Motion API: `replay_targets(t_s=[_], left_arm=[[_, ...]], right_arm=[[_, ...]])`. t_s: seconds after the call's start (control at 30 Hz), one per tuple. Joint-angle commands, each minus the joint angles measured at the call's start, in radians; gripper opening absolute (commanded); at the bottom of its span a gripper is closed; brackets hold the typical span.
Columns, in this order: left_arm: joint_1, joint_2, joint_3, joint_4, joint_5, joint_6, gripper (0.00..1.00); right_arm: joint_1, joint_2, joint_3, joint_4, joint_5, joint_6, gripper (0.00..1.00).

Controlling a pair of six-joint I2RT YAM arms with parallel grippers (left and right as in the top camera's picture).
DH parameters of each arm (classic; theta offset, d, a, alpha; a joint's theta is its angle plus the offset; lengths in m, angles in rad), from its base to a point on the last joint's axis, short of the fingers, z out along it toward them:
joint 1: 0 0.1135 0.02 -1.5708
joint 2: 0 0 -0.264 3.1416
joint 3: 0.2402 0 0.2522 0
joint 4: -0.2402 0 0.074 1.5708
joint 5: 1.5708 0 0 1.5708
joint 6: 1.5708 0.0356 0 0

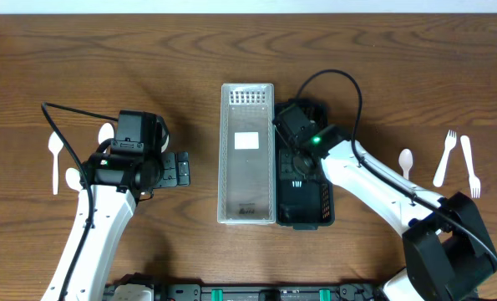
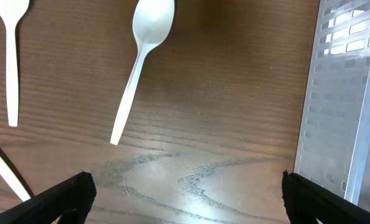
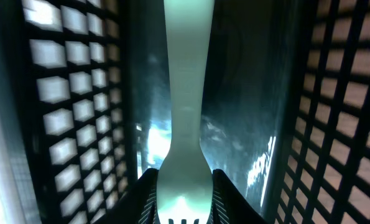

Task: Pack container
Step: 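Carry the green spork into the black basket and release it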

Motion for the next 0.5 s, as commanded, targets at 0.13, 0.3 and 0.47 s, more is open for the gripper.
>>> replay_targets(t_s=[0.13,0.3,0.47], left_arm=[[0.0,0.001,0.011,-0.003,-0.004,-0.008,0.98],[0.0,0.001,0.011,-0.003,-0.004,-0.008,0.98],[0.0,0.001,0.011,-0.003,-0.004,-0.008,0.98]], right_arm=[[0.003,-0.002,0.004,0.055,0.011,-0.039,0.47],[-0.031,-0.008,0.146,-0.006,0.021,-0.169,0.57],[-0.138,-0.051,0.393,-0.199,0.128,-0.195,0.64]])
